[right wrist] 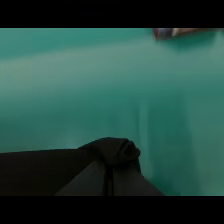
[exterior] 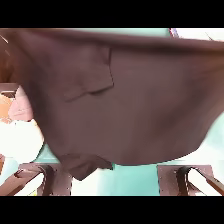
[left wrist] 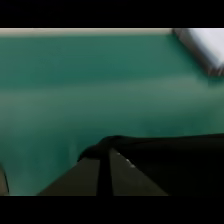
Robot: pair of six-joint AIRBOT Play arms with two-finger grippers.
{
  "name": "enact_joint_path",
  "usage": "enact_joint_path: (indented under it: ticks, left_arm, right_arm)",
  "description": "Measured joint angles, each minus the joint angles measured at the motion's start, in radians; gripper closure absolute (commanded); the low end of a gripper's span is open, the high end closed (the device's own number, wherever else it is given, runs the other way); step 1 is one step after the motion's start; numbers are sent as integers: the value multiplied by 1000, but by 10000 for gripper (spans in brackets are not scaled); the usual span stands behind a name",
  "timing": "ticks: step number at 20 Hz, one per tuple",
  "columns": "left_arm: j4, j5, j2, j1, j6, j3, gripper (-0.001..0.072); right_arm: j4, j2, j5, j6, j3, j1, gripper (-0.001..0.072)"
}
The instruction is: Fold the shirts.
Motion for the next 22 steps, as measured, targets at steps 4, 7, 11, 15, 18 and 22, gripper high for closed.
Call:
enact_joint_path:
  ticks: [4,7,11,15,18,22]
  left_arm:
    - [-4,29,-216,0,-2,-199,678]
    - [-43,92,-383,1,36,-236,678]
    - [-88,168,-555,8,89,-164,679]
    - [-103,179,-630,48,106,-35,677]
    - [-107,93,-647,77,123,19,678]
    - [-108,-39,-656,77,169,-23,678]
  right_arm:
    - [-85,-195,1,0,-200,106,697]
    - [-118,-372,-63,-13,-230,180,696]
    - [-135,-583,-133,-20,-101,227,696]
    - [-136,-691,-158,-27,64,241,696]
    - [-138,-703,-134,-47,110,246,696]
    - [-153,-651,-130,-67,-11,248,696]
